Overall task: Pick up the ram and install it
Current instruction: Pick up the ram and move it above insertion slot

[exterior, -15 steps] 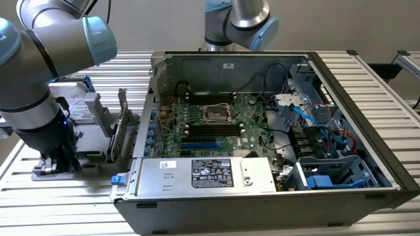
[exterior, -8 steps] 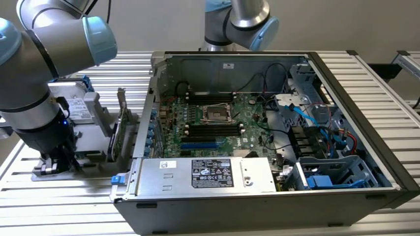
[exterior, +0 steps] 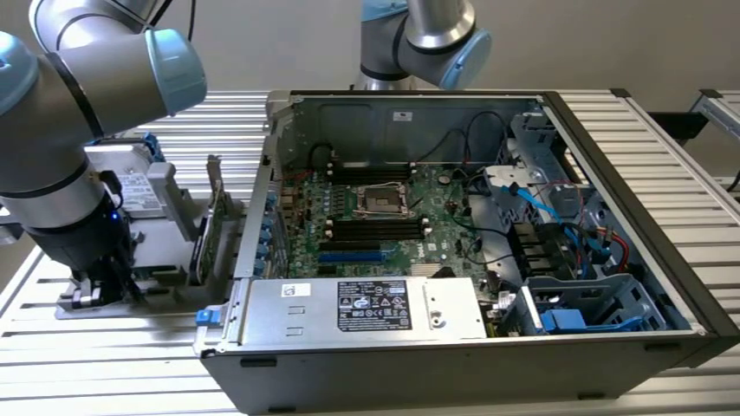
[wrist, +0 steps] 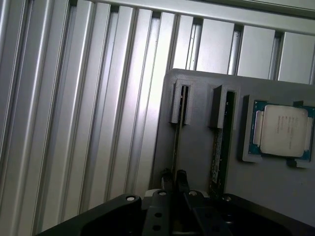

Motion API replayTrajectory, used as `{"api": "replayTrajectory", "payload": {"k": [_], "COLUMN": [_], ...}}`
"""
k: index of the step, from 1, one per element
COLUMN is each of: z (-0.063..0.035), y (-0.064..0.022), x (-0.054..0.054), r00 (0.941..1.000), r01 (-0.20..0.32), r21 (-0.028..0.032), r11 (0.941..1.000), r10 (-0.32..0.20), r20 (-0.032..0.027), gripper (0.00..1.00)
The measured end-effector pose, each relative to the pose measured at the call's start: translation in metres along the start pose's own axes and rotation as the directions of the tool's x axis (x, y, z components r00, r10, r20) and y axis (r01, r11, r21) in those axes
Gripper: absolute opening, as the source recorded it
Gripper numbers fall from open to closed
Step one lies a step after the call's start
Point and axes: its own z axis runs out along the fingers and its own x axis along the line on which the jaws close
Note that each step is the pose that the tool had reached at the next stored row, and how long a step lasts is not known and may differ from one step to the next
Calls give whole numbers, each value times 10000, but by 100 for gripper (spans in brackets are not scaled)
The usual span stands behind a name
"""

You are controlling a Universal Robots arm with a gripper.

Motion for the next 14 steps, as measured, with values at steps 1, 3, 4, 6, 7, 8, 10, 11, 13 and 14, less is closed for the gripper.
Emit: {"api": "replayTrajectory", "payload": {"k": [1, 3, 4, 6, 7, 8, 10, 11, 13, 14], "z": [0, -4, -6, -12, -15, -19, -28, -33, -44, -50], "y": [-3, -8, -10, -14, -15, -16, -18, -18, -19, -18], "x": [0, 2, 2, 3, 3, 3, 2, 3, 3, 3], "r00": [10000, 10000, 10000, 10000, 10000, 10000, 10000, 10000, 10000, 10000], "r01": [1, 3, 2, 3, 3, 3, 3, 3, -1, -4], "r21": [-6, -30, -40, -62, -74, -82, -93, -97, -104, -105], "r11": [10000, 10000, 10000, 10000, 10000, 10000, 10000, 10000, 9999, 9999], "r10": [-1, -2, -2, -3, -3, -2, -3, -2, 2, 5], "r20": [5, 15, 21, 33, 39, 45, 57, 61, 63, 64], "gripper": [14, 14, 14, 14, 14, 14, 14, 14, 14, 14]}}
